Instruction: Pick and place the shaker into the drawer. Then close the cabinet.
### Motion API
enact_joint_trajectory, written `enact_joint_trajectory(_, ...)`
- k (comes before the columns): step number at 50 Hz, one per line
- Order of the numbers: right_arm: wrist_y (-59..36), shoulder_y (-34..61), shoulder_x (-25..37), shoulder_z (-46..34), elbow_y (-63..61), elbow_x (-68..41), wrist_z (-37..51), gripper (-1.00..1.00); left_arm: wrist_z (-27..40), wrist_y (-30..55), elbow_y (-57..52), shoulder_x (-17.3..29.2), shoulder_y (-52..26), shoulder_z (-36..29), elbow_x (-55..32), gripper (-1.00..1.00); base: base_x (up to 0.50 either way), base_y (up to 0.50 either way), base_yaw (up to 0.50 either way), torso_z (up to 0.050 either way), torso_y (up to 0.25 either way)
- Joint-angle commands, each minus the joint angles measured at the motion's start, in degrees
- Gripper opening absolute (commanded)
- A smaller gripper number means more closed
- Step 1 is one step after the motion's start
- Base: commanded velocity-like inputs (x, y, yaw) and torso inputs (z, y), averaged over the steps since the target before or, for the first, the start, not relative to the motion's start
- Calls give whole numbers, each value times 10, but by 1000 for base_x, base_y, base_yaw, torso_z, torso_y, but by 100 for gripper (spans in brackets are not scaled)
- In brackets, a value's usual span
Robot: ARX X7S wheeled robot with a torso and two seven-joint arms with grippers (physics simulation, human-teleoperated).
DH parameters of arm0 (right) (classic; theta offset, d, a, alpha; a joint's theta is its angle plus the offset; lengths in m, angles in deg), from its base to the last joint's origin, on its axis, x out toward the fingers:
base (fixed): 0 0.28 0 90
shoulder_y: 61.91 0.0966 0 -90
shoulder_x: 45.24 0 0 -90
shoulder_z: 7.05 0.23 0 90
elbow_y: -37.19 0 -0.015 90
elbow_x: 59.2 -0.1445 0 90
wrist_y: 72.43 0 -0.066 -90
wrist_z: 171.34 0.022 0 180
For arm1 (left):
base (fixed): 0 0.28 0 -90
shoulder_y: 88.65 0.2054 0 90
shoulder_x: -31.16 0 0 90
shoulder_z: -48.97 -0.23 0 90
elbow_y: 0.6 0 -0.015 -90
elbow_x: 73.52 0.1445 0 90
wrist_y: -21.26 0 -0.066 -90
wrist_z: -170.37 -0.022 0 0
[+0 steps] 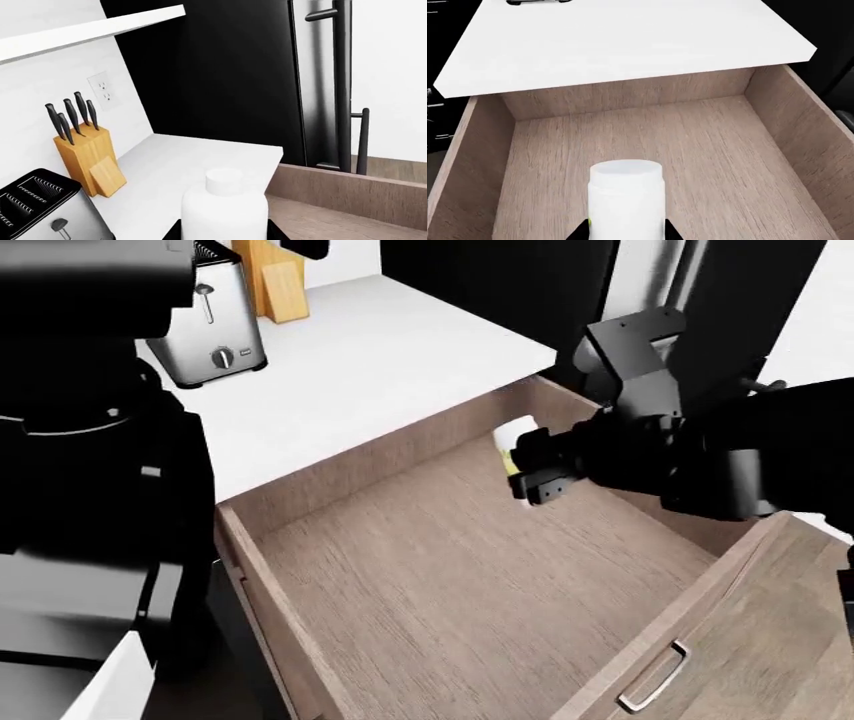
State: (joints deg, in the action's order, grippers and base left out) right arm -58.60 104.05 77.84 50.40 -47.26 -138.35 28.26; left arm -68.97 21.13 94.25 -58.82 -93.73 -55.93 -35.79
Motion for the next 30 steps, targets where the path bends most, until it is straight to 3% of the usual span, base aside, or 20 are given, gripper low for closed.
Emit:
enact_joint_trajectory(1, 20, 44, -11, -81, 103, 107, -142, -100, 47, 1, -10, 0, 2, 1, -62, -100, 0, 0, 0, 0, 0)
enact_joint_trajectory(12, 55, 106, -46, -171, 248, 184, -311, -100, 182, 1, -7, 0, -7, 11, -215, -100, 0, 0, 0, 0, 1)
enact_joint_trajectory(30, 65, 101, -57, -247, 309, 224, -415, -100, 199, 0, -4, 1, 0, 11, -222, -100, 0, 0, 0, 1, 1)
